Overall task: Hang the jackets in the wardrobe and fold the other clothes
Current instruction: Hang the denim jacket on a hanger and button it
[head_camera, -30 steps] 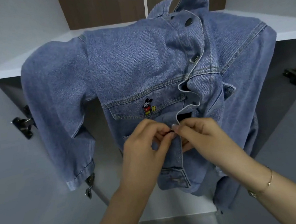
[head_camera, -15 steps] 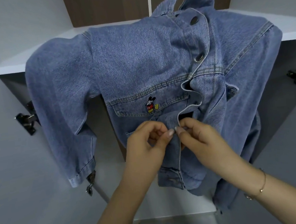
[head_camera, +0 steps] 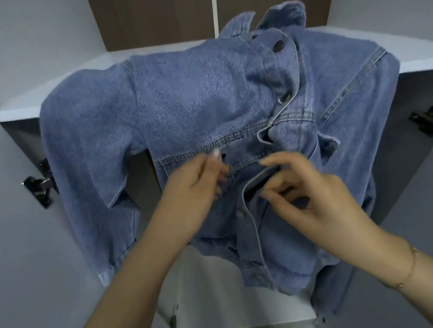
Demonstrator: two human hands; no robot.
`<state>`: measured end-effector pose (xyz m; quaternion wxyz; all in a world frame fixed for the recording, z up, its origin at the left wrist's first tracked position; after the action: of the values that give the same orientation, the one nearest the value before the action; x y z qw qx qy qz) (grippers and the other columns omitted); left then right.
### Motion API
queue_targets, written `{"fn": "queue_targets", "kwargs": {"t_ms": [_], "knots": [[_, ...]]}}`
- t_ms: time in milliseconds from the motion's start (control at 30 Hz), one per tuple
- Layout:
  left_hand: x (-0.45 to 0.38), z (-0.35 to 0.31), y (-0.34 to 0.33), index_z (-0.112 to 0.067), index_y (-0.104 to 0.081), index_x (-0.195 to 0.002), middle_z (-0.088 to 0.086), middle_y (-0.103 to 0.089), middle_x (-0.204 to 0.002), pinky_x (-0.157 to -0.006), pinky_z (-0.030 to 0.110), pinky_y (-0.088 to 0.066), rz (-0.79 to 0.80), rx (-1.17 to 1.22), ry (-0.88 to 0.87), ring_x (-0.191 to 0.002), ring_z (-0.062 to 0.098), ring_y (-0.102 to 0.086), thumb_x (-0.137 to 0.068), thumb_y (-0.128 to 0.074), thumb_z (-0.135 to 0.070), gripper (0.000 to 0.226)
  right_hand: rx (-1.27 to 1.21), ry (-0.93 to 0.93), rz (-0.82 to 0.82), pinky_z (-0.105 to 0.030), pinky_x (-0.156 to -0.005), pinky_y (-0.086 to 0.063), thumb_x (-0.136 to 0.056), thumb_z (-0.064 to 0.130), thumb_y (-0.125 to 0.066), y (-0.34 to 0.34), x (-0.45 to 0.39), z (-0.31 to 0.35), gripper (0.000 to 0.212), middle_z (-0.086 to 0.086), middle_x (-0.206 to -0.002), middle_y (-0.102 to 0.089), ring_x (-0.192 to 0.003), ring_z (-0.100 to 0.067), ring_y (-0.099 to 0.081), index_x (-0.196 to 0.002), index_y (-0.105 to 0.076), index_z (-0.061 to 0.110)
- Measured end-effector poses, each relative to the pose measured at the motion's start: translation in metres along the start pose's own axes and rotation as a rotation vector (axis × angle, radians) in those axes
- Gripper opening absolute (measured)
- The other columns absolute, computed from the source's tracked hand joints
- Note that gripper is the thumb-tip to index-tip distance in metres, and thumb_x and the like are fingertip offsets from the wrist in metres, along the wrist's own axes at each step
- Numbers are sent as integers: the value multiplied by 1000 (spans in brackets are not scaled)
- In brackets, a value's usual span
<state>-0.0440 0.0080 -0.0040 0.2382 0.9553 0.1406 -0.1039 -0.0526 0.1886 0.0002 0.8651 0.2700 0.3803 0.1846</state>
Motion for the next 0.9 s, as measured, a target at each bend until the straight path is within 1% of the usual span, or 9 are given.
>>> {"fn": "queue_targets", "kwargs": {"t_ms": [100, 167, 333, 400, 500, 600, 700, 800, 900], "knots": [[-30, -49, 36, -19, -60, -94, -9, -56, -93, -81, 9, -36, -199, -308, -457, -89, 1, -52, -101, -47, -31, 19, 89, 139, -68, -25, -95, -49, -91, 11, -66, 32, -21, 20, 35, 5, -116, -63, -112, -8, -59, -124, -55, 15], [-64, -69, 44, -18, -61, -105, -6, -54, -107, -89, 18, -30, -228, -453, -542, -105, 12, -48, -100, -50, -28, 16, 159, 205, -117, -30, -100, -46, -92, 10, -64, 50, -45, 25, 27, 3, -122, -60, -119, -9, -55, -119, -60, 12], [-135, -84, 43, -22, -59, -116, -2, -56, -122, -95, 34, -26, -231, -626, -479, -120, 21, -45, -100, -45, -34, 24, 89, 132, -168, -36, -93, -47, -92, 5, -62, 80, -105, 7, 15, 2, -125, -57, -118, -9, -54, -104, -65, 12], [-156, -85, 42, -24, -59, -114, -2, -58, -122, -96, 38, -27, -220, -667, -447, -119, 23, -45, -101, -39, -39, 28, 192, 148, -216, -27, -96, -43, -92, 8, -63, 92, -121, -1, 14, 5, -126, -55, -118, -9, -51, -103, -65, 16], [-192, -86, 39, -27, -54, -123, 0, -51, -133, -99, 43, -26, -169, -770, -321, -126, 24, -39, -100, -33, -51, 39, 403, 157, -236, -8, -103, -24, -93, 15, -63, 105, -149, -13, 14, 4, -126, -53, -122, -12, -45, -107, -64, 15], [-230, -87, 27, -20, -45, -137, 8, -44, -143, -105, 47, -32, -5, -873, -183, -131, 30, -39, -98, -37, -59, 56, 442, 29, -239, -12, -100, -27, -94, 23, -61, 120, -181, -36, 21, 0, -123, -54, -120, -17, -47, -112, -62, 12], [-259, -82, 15, -17, -48, -135, 11, -51, -136, -102, 44, -40, 155, -935, -112, -124, 31, -46, -93, -44, -64, 64, 424, -65, -226, -21, -105, -29, -92, 28, -64, 137, -211, -59, 40, -3, -132, -48, -125, -18, -44, -127, -52, 14], [-272, -74, 16, -11, -58, -121, 9, -60, -119, -91, 35, -46, 202, -832, -67, -109, 27, -56, -88, -54, -64, 63, 371, -131, -90, -21, -107, -26, -87, 30, -70, 141, -231, -79, 64, -1, -142, -39, -132, -14, -37, -141, -38, 21], [-276, -72, 23, -7, -64, -99, 8, -65, -98, -73, 31, -43, 143, -740, -122, -91, 24, -58, -87, -64, -54, 48, 347, -95, -9, -23, -99, -38, -89, 25, -69, 131, -236, -91, 43, -1, -124, -56, -118, -15, -51, -128, -54, 17]]}}
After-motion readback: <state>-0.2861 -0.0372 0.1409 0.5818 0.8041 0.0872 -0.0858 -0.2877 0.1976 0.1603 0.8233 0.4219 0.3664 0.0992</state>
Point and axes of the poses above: each hand's wrist, its own x-axis away from the middle knuckle, its own y-axis out of the back of the hand, z = x × y, the point moved 6 cm from there along -x, towards the middle knuckle
